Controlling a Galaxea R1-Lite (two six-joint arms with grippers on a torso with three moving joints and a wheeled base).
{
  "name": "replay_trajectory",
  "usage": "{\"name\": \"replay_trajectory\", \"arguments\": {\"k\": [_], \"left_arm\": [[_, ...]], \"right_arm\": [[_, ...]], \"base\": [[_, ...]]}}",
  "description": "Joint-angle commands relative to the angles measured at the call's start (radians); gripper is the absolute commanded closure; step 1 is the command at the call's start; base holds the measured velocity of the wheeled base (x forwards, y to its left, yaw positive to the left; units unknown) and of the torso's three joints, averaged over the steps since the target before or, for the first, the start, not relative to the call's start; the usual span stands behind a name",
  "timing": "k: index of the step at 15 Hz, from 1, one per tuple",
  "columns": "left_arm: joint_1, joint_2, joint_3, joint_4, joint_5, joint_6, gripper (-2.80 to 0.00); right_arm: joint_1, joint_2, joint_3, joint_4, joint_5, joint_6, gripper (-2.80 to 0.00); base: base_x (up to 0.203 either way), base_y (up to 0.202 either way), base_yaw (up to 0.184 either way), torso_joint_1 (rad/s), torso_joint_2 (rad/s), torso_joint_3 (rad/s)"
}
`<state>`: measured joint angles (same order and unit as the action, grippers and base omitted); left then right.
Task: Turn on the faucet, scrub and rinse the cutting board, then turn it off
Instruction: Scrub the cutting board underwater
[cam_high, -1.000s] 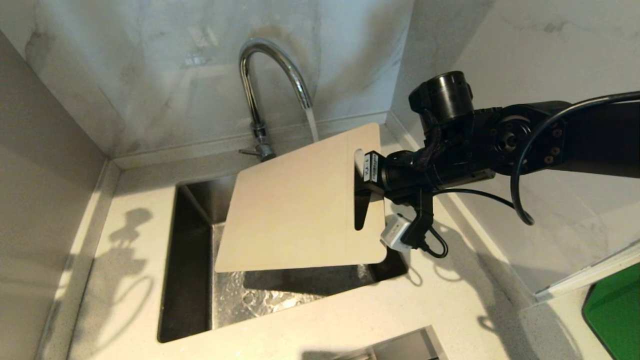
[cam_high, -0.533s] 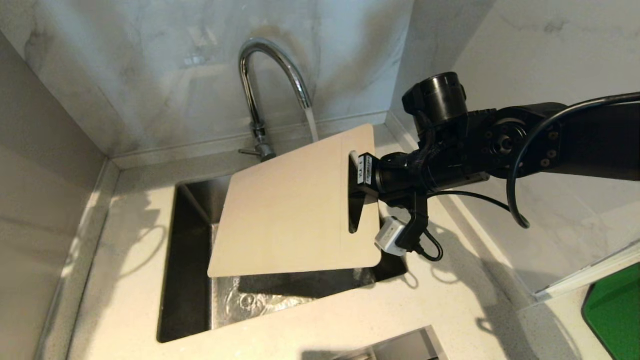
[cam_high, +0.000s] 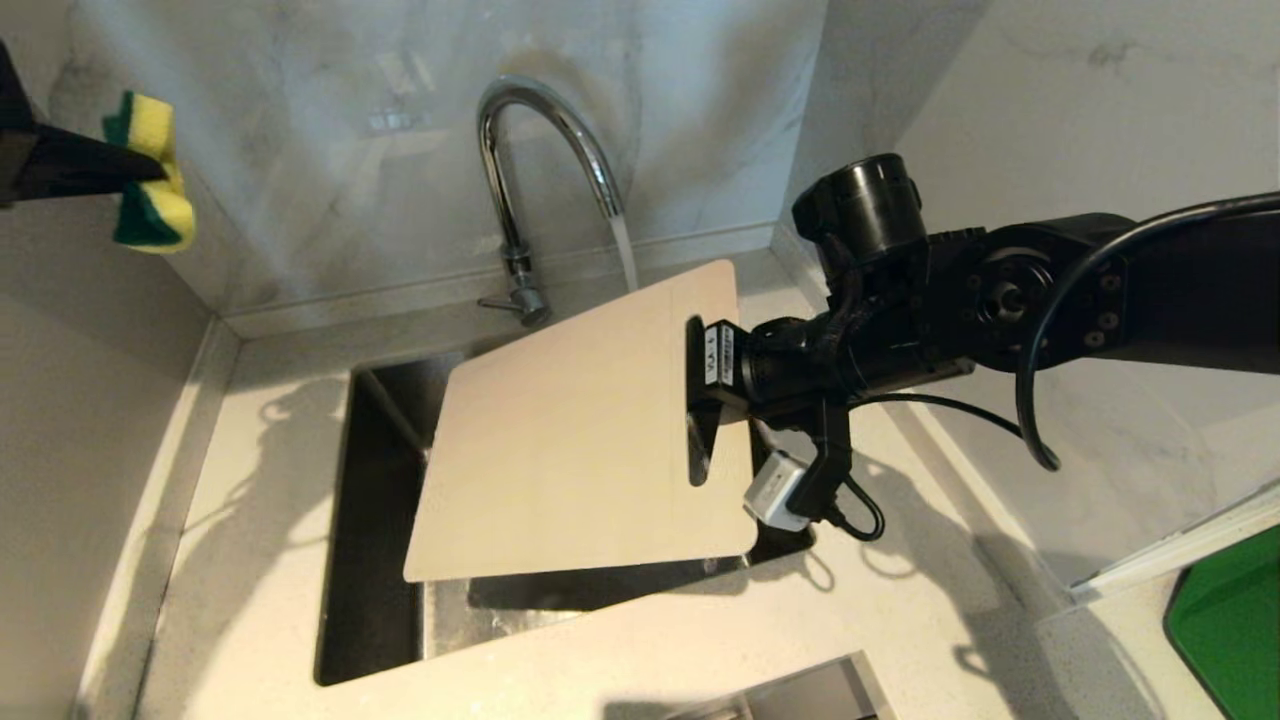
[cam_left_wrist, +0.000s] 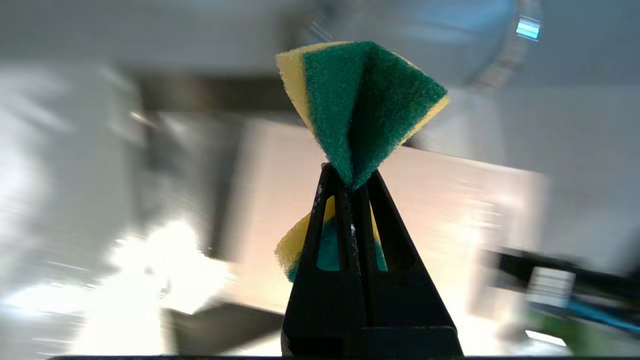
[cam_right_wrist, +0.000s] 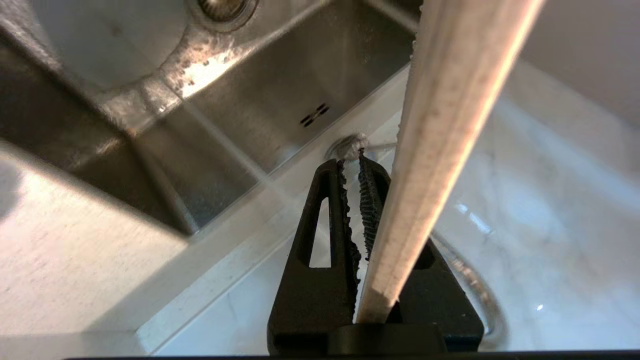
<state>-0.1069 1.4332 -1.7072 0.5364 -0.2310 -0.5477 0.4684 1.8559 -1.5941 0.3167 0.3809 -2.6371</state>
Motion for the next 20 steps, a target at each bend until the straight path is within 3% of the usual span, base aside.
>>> {"name": "replay_trajectory", "arguments": {"k": [1, 7, 9, 13, 20], "left_arm": [[-0.072, 0.035, 0.002, 0.004, -0.052, -0.111, 0.00], [-0.347, 0.110, 0.004, -0.002, -0.062, -0.276, 0.00], [-0.420, 0.161, 0.008, -0.007, -0.061, -0.321, 0.00], [-0.448, 0.245, 0.061, -0.147, -0.059, -0.336, 0.00], [-0.443, 0.340, 0.064, -0.162, -0.057, -0.290, 0.00]], "right_arm": [[0.028, -0.012, 0.016, -0.010, 0.002, -0.015, 0.00], [0.072, -0.027, 0.049, -0.025, 0.001, -0.012, 0.00], [0.072, -0.032, 0.064, -0.030, 0.000, 0.024, 0.00], [0.072, -0.048, 0.084, -0.067, -0.001, 0.028, 0.00], [0.072, -0.066, 0.085, -0.067, -0.002, 0.037, 0.00]], "base": [[0.000, 0.000, 0.000, 0.000, 0.00, 0.000], [0.000, 0.000, 0.000, 0.000, 0.00, 0.000], [0.000, 0.000, 0.000, 0.000, 0.00, 0.000], [0.000, 0.000, 0.000, 0.000, 0.00, 0.000], [0.000, 0.000, 0.000, 0.000, 0.00, 0.000]]}}
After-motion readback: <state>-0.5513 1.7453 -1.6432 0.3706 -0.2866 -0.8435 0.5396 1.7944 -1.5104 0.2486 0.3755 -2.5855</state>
